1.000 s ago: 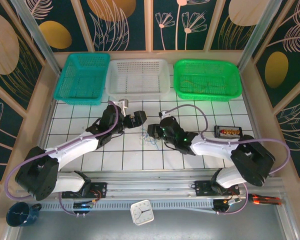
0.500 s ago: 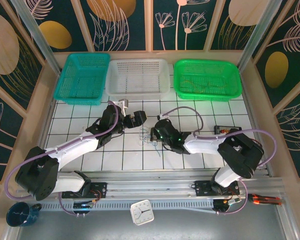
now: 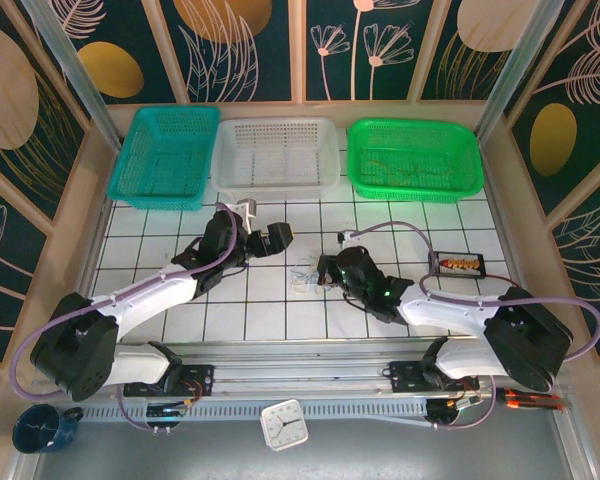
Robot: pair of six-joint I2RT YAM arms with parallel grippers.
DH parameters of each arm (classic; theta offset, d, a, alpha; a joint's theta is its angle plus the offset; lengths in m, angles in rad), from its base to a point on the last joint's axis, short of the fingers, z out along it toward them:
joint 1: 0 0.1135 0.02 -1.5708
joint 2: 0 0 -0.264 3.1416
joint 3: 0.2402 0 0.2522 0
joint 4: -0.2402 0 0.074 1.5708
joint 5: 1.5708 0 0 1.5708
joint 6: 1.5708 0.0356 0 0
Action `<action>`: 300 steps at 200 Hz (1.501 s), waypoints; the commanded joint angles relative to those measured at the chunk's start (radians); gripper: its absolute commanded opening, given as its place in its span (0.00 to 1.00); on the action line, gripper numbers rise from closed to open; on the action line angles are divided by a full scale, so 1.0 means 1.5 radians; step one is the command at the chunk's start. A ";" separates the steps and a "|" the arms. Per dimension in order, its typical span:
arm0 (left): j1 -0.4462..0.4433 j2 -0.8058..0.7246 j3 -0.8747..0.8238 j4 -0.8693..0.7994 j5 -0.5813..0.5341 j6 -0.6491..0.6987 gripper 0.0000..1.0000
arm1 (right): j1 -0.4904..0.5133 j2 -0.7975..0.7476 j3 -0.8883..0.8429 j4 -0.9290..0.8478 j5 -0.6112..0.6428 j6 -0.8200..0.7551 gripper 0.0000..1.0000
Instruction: Untangle the cables
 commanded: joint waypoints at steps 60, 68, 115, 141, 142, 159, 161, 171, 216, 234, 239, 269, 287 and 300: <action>0.005 0.006 -0.018 0.024 0.016 -0.001 0.99 | -0.038 0.102 0.128 0.055 -0.129 -0.078 0.22; 0.005 0.008 -0.017 0.025 0.017 0.000 0.99 | -0.039 0.102 0.133 0.050 -0.129 -0.080 0.26; 0.005 0.012 -0.014 0.030 0.024 -0.001 0.99 | -0.048 0.043 0.104 0.008 -0.099 -0.066 0.33; 0.005 0.012 -0.015 0.031 0.027 -0.001 0.99 | -0.047 -0.003 0.062 -0.030 -0.077 -0.038 0.34; 0.005 0.012 -0.015 0.032 0.027 -0.002 0.99 | -0.047 -0.006 0.060 -0.032 -0.076 -0.037 0.35; 0.006 0.011 -0.015 0.036 0.032 -0.004 0.99 | -0.035 -0.037 0.028 -0.056 -0.057 -0.016 0.38; 0.005 0.011 -0.015 0.037 0.033 -0.005 0.99 | -0.033 -0.041 0.025 -0.059 -0.054 -0.014 0.38; 0.005 0.011 -0.014 0.039 0.036 -0.006 0.99 | -0.024 -0.056 0.008 -0.076 -0.047 -0.001 0.38; 0.005 0.013 -0.014 0.044 0.048 -0.010 0.99 | 0.033 -0.081 -0.040 -0.107 -0.020 0.041 0.41; 0.005 0.016 -0.016 0.044 0.049 -0.012 0.99 | 0.056 -0.063 -0.038 -0.112 -0.004 0.050 0.48; 0.005 0.016 -0.016 0.044 0.049 -0.013 0.99 | 0.061 -0.056 -0.036 -0.113 -0.002 0.051 0.48; 0.005 0.018 -0.019 0.052 0.053 -0.019 0.99 | 0.083 -0.002 -0.015 -0.121 0.028 0.056 0.46; 0.005 0.018 -0.019 0.050 0.052 -0.018 0.99 | 0.087 0.028 -0.002 -0.124 0.042 0.056 0.43; 0.005 0.018 -0.019 0.051 0.054 -0.018 0.99 | 0.088 0.045 0.004 -0.121 0.047 0.056 0.43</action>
